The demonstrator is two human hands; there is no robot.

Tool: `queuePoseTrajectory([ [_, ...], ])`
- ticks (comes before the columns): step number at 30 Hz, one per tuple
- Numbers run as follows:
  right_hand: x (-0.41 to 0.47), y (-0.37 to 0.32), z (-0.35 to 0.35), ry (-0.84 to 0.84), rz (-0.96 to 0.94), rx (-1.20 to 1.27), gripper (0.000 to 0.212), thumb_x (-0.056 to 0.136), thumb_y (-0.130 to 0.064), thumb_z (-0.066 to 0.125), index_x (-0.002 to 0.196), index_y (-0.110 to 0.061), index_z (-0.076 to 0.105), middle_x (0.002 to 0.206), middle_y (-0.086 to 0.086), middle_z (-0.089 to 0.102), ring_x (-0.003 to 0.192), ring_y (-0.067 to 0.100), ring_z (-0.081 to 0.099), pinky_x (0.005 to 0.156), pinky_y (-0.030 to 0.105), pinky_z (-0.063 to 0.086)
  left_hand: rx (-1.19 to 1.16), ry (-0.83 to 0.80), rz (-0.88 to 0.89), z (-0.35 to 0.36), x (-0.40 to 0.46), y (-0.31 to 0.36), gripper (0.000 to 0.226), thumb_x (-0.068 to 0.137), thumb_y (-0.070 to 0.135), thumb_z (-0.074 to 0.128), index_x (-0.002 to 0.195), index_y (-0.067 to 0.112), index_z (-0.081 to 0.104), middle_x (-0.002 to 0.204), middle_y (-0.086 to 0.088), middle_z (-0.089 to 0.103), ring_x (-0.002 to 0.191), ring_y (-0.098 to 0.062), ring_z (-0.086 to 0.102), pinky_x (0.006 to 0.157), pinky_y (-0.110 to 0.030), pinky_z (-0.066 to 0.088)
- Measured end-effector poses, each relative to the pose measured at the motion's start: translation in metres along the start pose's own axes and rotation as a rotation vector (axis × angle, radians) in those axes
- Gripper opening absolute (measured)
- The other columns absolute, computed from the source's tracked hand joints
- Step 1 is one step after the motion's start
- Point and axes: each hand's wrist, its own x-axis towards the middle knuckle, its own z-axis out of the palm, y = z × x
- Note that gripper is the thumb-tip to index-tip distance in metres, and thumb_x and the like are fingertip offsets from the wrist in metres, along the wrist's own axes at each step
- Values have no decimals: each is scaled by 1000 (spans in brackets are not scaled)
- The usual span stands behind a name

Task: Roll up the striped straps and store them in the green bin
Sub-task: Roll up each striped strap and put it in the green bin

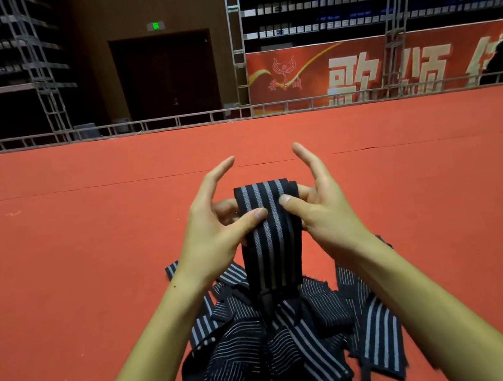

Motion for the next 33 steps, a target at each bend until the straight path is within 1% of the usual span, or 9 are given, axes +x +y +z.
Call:
queuePoseTrajectory([
  [5,6,0,0,121,134,100,83,101,-18,74,167,-33,26,96,15,82,89,25,80,85,43,64,-65,-173,-5,-7,-6,3,90,97,1,76,165,40,32,106,-17,82,99,-47,77,90,-65,61],
  [8,2,1,3,149,135,66,89,98,-8,77,167,-31,27,100,19,81,91,29,81,80,42,65,-116,-244,-39,-7,-12,-1,95,97,-2,75,168,38,25,113,-16,81,105,-33,80,90,-46,66],
  [11,-9,1,5,102,59,30,89,100,3,70,167,-33,25,100,20,81,91,32,81,77,38,65,-123,-130,-102,-11,-11,-3,95,95,13,78,168,37,21,102,-11,82,76,-17,74,70,-26,58],
  [17,-37,10,10,-14,-44,-97,97,101,5,67,168,-43,16,109,17,80,103,38,79,97,56,62,-344,64,-392,-10,10,-9,71,105,35,65,166,32,28,65,4,63,53,-8,61,51,-20,52],
  [22,-51,20,4,-65,-22,-135,102,102,6,64,170,-37,1,118,8,81,111,30,78,105,55,58,-534,-3,-605,-1,11,-16,79,104,15,68,169,21,25,115,-11,73,54,-10,69,53,-25,58],
  [25,-56,26,0,-76,-4,-160,105,103,5,64,170,-36,-6,120,6,81,112,27,78,104,52,59,-560,31,-638,5,12,-21,87,100,5,73,170,24,26,119,-14,75,80,-21,81,62,-32,64],
  [28,-61,31,-3,-105,32,-160,107,104,3,65,169,-38,-10,120,7,80,112,27,77,102,48,60,-464,76,-525,6,11,-27,96,96,-2,75,170,32,25,95,-18,81,79,-26,80,65,-37,65],
  [31,-55,34,-10,-104,113,-100,109,102,-7,72,164,-47,-7,124,10,79,115,29,76,102,47,60,-311,52,-348,3,5,-23,103,88,8,88,163,53,33,139,-29,66,106,-37,78,85,-49,67],
  [33,-43,31,-15,-47,162,-90,115,92,-36,85,166,-49,-2,127,8,77,117,28,76,104,55,59,-190,26,-191,2,0,-16,101,89,12,88,160,57,33,162,-12,53,122,-32,73,94,-44,65],
])
